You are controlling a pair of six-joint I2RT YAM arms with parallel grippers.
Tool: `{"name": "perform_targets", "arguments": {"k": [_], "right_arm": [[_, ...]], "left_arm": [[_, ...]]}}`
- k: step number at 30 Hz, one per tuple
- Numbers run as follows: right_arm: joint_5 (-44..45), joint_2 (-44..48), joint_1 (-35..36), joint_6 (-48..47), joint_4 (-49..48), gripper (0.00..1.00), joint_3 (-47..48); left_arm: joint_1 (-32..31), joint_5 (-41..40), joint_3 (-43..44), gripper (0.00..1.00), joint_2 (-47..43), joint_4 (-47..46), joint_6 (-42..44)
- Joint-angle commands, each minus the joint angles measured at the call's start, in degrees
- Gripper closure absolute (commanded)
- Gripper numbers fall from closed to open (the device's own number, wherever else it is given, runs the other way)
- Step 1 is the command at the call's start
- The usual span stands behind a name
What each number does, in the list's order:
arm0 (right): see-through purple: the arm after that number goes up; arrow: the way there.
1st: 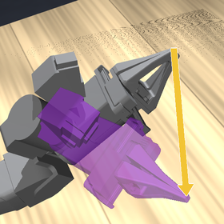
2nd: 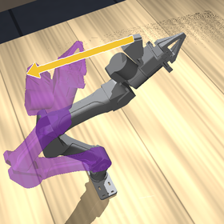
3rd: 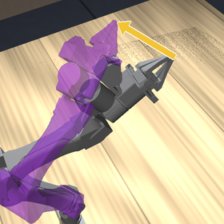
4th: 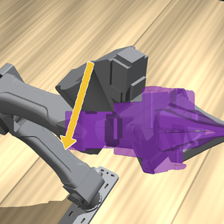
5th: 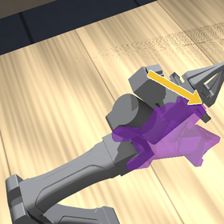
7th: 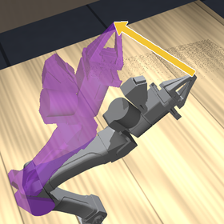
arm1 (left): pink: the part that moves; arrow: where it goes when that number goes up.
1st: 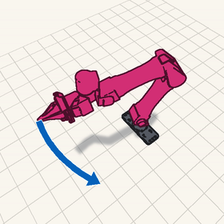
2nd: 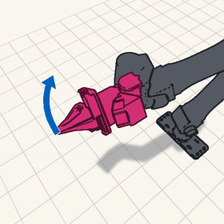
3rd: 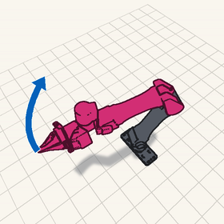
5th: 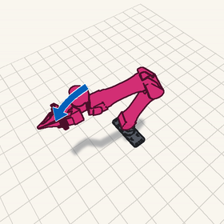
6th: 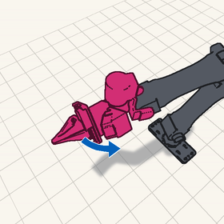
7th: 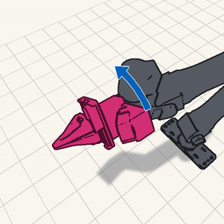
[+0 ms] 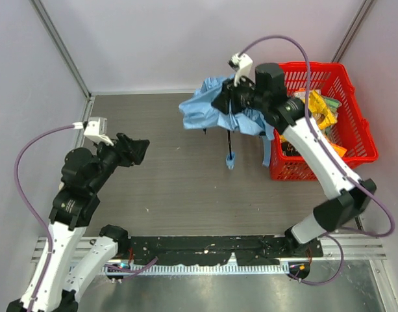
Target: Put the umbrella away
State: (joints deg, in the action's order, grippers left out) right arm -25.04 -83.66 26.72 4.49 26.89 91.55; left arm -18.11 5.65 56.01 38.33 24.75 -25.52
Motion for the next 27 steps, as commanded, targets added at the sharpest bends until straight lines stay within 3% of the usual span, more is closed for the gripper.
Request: {"name": "perform_targets", "arguments": {"k": [1,3,6,10,12,15,20,22,27], "right_arm": [[21.66,-10.95,2.54,-14.83,6.13,0.99,21.58],[32.12,-17.72,4.90,-22.19,8.43,0.99,31.44],[50.71,-24.61,8.60,-36.33,3.01,0.99,36.16],[64.38,-31.55,12.39,-49.19,-10.44,0.99,30.73],[67.73,-32.09,14.14,-53.51,-18.78,0.99,23.35],[70.38,-32.97,17.74,-56.69,-32.48,0.99,10.36],[71.80,-38.14,23.72,-53.90,-34.81,0.99,1.11],[69.96,-39.30,25.13,-49.60,-31.39,0.99,-0.40],[52.42,-40.62,25.49,-37.82,-8.29,0.99,0.04]], "left_arm": [[0.00,-1.07,-0.55,0.32,-2.28,2.04,0.64],[0.00,-1.17,-0.90,0.32,-3.78,2.93,0.65],[-0.08,-0.38,-2.74,0.32,-6.15,2.67,-0.67],[-0.08,-1.43,-5.46,0.33,-8.96,1.79,-2.43],[0.00,-2.57,-6.70,0.33,-10.02,1.53,-3.04],[-0.08,-3.80,-8.89,0.33,-11.52,1.00,-4.27],[0.00,-4.77,-11.88,0.33,-13.45,1.09,-6.91],[0.00,-4.34,-12.76,0.33,-14.33,1.09,-7.96],[0.00,-3.71,-15.66,0.34,-16.09,1.96,-14.10]]}}
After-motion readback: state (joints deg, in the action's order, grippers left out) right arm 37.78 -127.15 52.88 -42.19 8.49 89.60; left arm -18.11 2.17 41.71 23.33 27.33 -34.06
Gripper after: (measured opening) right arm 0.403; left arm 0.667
